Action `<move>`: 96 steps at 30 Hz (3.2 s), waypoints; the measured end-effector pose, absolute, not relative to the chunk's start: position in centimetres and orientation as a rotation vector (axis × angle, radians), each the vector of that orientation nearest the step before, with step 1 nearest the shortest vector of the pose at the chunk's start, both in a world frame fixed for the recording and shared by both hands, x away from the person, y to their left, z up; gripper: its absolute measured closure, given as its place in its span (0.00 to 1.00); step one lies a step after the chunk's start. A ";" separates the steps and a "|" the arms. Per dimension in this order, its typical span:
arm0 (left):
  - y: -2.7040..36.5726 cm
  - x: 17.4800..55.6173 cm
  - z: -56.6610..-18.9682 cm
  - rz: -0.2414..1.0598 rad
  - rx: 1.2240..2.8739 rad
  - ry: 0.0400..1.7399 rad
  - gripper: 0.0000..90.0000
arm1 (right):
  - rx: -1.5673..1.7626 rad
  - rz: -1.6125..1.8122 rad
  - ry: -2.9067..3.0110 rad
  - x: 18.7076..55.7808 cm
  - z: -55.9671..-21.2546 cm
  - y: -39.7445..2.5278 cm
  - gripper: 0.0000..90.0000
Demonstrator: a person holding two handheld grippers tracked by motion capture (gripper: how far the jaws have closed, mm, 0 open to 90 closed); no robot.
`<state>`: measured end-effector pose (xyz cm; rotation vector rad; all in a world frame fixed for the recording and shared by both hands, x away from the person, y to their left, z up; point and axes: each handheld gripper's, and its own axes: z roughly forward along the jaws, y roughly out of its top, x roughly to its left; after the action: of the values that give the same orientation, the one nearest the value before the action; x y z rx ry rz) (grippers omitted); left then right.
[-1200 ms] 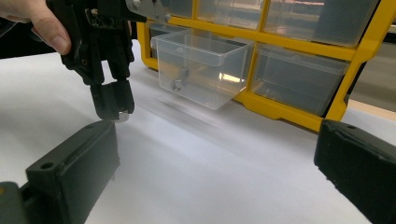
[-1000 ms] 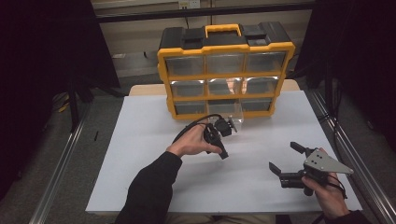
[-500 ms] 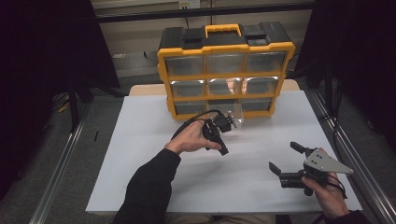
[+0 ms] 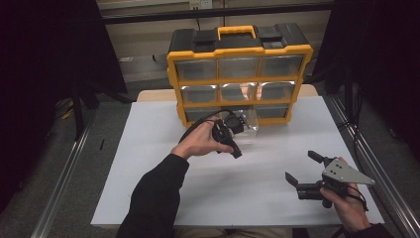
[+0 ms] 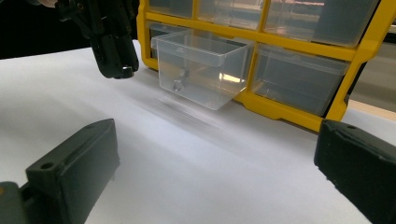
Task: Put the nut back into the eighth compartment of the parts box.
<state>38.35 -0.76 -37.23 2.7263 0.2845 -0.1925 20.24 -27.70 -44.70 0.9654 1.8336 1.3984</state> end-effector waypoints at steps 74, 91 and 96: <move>0.3 46.3 -34.7 -0.003 2.662 0.503 0.78 | 0.966 1.401 1.835 20.2 -44.7 -27.7 0.00; -0.5 47.3 -36.6 -0.005 2.681 0.588 0.78 | 0.965 1.406 1.838 20.2 -44.7 -27.7 0.00; -0.6 47.6 -36.9 -0.022 2.698 0.602 0.78 | 0.962 1.402 1.838 20.2 -44.7 -27.6 0.00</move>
<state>47.55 -0.63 -36.94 2.6976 0.6016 -0.0218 20.17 -27.65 -44.67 0.9623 1.8377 1.4019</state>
